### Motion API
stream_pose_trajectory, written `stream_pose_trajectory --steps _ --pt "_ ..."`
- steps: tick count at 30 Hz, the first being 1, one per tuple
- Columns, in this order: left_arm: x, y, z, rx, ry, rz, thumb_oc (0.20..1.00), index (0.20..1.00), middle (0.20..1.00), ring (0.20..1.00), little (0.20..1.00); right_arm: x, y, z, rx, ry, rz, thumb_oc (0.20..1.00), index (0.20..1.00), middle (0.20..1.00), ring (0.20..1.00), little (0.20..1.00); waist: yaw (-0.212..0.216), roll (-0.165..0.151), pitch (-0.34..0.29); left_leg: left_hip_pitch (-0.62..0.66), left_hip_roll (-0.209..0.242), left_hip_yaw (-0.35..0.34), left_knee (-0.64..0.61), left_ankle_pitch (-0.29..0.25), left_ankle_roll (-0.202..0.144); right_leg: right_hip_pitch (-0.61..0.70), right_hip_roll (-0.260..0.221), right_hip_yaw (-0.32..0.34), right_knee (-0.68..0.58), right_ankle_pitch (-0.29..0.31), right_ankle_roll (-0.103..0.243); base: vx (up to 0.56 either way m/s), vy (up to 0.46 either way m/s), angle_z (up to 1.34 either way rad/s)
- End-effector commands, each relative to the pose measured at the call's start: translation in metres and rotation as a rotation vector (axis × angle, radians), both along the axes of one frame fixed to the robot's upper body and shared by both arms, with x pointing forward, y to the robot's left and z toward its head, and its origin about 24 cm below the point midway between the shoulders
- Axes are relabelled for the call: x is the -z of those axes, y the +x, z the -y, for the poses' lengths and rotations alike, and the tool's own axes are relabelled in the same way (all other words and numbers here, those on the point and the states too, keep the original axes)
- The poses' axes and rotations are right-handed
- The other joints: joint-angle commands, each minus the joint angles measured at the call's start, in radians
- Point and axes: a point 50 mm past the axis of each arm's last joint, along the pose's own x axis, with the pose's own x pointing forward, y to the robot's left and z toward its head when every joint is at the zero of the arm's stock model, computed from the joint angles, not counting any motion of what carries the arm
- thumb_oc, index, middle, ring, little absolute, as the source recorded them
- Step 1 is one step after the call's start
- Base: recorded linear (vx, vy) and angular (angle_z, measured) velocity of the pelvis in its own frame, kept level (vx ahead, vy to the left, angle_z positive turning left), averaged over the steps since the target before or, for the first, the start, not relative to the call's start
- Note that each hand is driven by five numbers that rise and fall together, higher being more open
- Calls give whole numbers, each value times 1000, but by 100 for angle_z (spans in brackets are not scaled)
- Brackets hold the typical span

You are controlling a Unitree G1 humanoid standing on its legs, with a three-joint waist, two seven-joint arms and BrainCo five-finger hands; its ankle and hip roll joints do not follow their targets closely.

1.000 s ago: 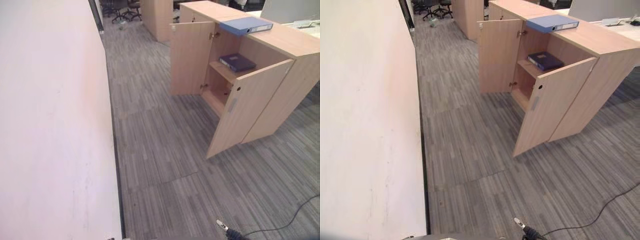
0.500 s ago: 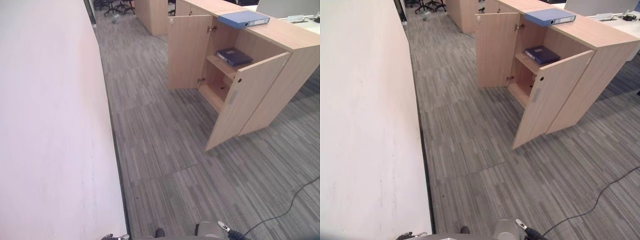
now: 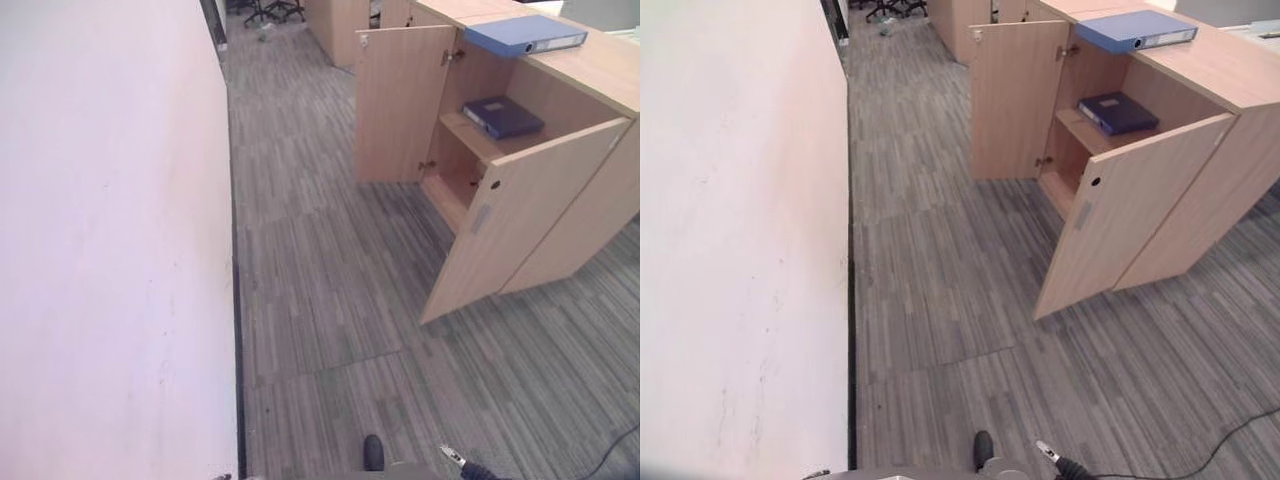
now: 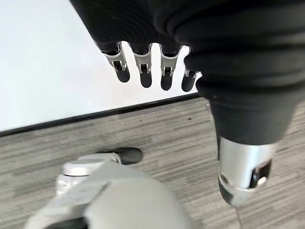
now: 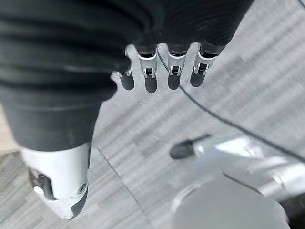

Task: Put the empty folder in the office cabinet

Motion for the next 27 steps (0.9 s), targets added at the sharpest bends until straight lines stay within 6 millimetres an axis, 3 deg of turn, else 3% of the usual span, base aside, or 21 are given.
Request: stream_pose_trajectory --steps 1,2,3,4,5,6,8,9,10,11,12,13,19,27 --pt "-5 23 -7 26 27 63 1000 1000 1000 1000 1000 1 4 -7 -52 2 -4 1000 1000 1000 1000 1000 -3 -63 24 -24 -69 64 104 -83 -2 -37 -61 51 87 -58 131 194 -295 41" --pt "-6 27 -6 38 34 76 1000 1000 1000 1000 1000 1 4 -6 -59 -1 -4 1000 1000 1000 1000 1000 -1 -70 31 -58 -65 72 197 -68 -15 -25 -60 42 94 -65 119 167 -306 46" --pt "-8 33 -6 49 39 98 1000 1000 1000 1000 1000 0 7 -5 -64 -9 1 1000 1000 1000 1000 1000 8 -82 53 -141 -57 86 371 -27 -13 -4 -65 29 105 -81 103 83 -180 68" --pt "-8 33 -6 49 39 98 1000 1000 1000 1000 1000 0 8 -5 -64 -9 2 1000 1000 1000 1000 1000 6 -81 52 -146 -56 84 377 -30 -14 -6 -64 28 106 -81 103 61 -268 51" --pt "-10 39 -7 15 41 128 1000 1000 1000 1000 1000 -2 15 0 -50 -28 18 1000 1000 1000 1000 1000 22 -98 85 -281 -22 154 583 54 11 26 -72 -5 109 -97 80 109 -198 65" --pt "-9 34 -9 -2 37 115 1000 1000 1000 1000 1000 -2 16 -1 -39 -25 24 1000 1000 1000 1000 1000 29 -105 83 -321 -7 206 551 50 17 43 -82 -13 104 -103 84 167 -188 44" --pt "-8 30 -10 -11 40 104 1000 1000 1000 1000 1000 -2 15 -1 -41 -24 23 1000 1000 1000 1000 1000 37 -107 84 -336 -11 212 517 31 20 58 -87 -11 96 -105 88 156 14 23" --pt "-7 21 -13 -49 41 85 1000 1000 1000 1000 1000 -2 13 1 -41 -29 19 1000 1000 1000 1000 1000 50 -107 80 -347 -18 213 377 34 13 80 -96 -18 76 -113 101 197 67 -24" --pt "-6 17 -14 -70 41 77 1000 1000 1000 1000 1000 -2 11 1 -42 -29 12 1000 1000 1000 1000 1000 56 -98 74 -354 -13 201 268 93 -5 91 -92 -21 67 -119 106 197 67 -25" --pt "-6 17 -14 -70 41 77 1000 1000 1000 1000 1000 -2 11 1 -42 -29 12 1000 1000 1000 1000 1000 56 -98 74 -354 -13 201 268 93 -5 91 -92 -21 67 -119 106 225 93 19" --pt "-5 12 -14 -106 38 65 1000 1000 1000 1000 1000 -1 8 1 -16 -30 8 1000 1000 1000 1000 1000 68 -81 69 -362 7 202 107 183 -33 120 -83 -31 54 -134 110 318 129 41" --pt "-4 6 -14 -140 30 59 1000 1000 1000 1000 1000 -1 4 1 22 -26 7 1000 1000 1000 1000 1000 78 -68 66 -385 18 213 -6 221 -47 150 -80 -35 50 -151 115 322 130 38" --pt "-1 -14 -10 -167 17 5 1000 1000 1000 1000 1000 4 -17 -4 49 -4 -46 1000 1000 1000 1000 1000 85 -25 9 -324 38 245 -51 263 -70 232 -101 -26 47 -202 131 315 203 -19" --pt "-4 -4 -18 -139 48 39 1000 1000 1000 1000 1000 6 -19 -10 -2 12 -69 1000 1000 1000 1000 1000 96 -45 -27 -266 -48 250 -51 195 -12 230 -206 -27 80 -189 196 197 231 -5"
